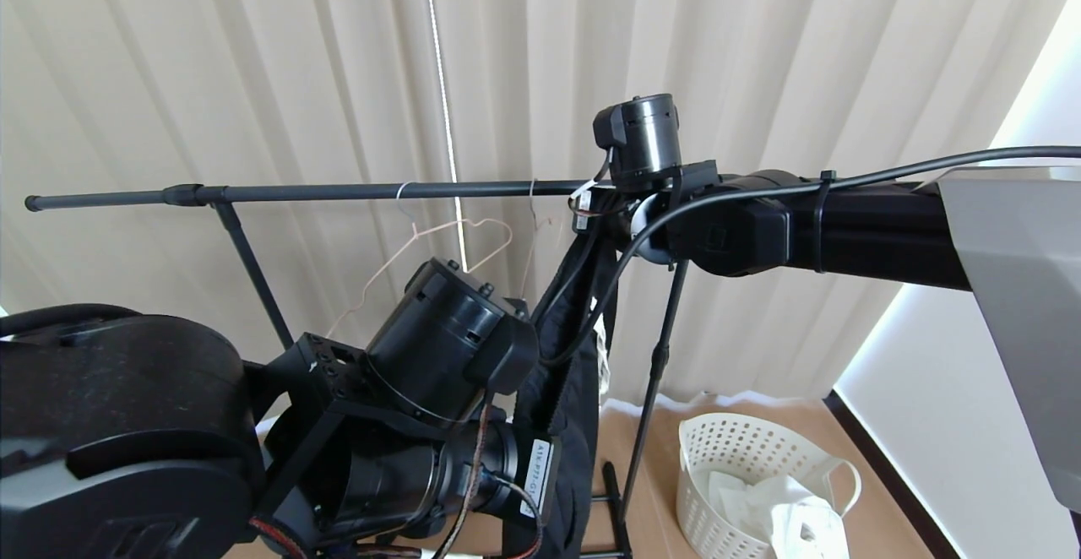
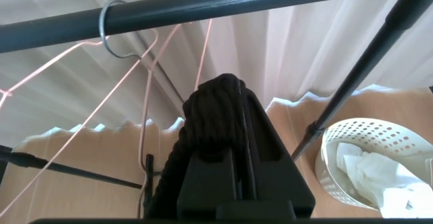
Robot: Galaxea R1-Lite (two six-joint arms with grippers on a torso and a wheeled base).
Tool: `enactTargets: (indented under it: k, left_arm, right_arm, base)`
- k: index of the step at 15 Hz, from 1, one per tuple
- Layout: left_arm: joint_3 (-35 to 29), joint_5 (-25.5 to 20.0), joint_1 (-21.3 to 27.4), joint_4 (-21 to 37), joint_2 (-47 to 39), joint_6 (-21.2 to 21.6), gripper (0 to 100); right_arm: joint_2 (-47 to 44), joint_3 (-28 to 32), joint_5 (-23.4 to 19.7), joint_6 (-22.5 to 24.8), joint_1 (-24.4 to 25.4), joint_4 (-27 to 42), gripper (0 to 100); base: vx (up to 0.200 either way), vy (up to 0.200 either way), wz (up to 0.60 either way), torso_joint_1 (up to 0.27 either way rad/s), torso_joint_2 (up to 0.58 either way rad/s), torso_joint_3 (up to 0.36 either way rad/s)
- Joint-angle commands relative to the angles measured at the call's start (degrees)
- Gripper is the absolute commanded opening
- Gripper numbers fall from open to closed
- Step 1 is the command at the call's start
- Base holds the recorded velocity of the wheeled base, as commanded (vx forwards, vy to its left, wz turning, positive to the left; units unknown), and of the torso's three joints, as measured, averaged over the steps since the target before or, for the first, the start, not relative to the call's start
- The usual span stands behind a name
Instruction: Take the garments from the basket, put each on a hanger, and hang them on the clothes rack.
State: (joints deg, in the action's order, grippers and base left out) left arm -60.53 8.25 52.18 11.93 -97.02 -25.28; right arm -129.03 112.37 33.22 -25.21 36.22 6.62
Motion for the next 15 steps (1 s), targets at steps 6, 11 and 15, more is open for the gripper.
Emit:
enactTargets:
  k: [6, 11, 15]
  left_arm:
    - [-3.1, 2.5, -7.5, 0.2, 0.6, 1.4, 0]
    - [-7.0, 2.5, -15.3, 0.0, -0.9, 4.6, 0]
    - [-13.0, 2.5, -19.4, -1.6, -5.6, 4.9, 0]
  right_arm:
    - [7.1, -11.5, 1.0, -0.5, -2.2, -0.6, 0]
    - [22.2, -30.6, 1.0, 0.1, -1.4, 0.1, 0]
    - [27.2, -39.3, 3.3, 0.2, 3.2, 0.3, 0]
  base:
    - [0.000, 0.000, 0.00, 0.000, 0.00, 0.000]
    - [0.000, 0.000, 0.00, 0.000, 0.00, 0.000]
    - [0.000, 0.000, 0.00, 0.000, 0.00, 0.000]
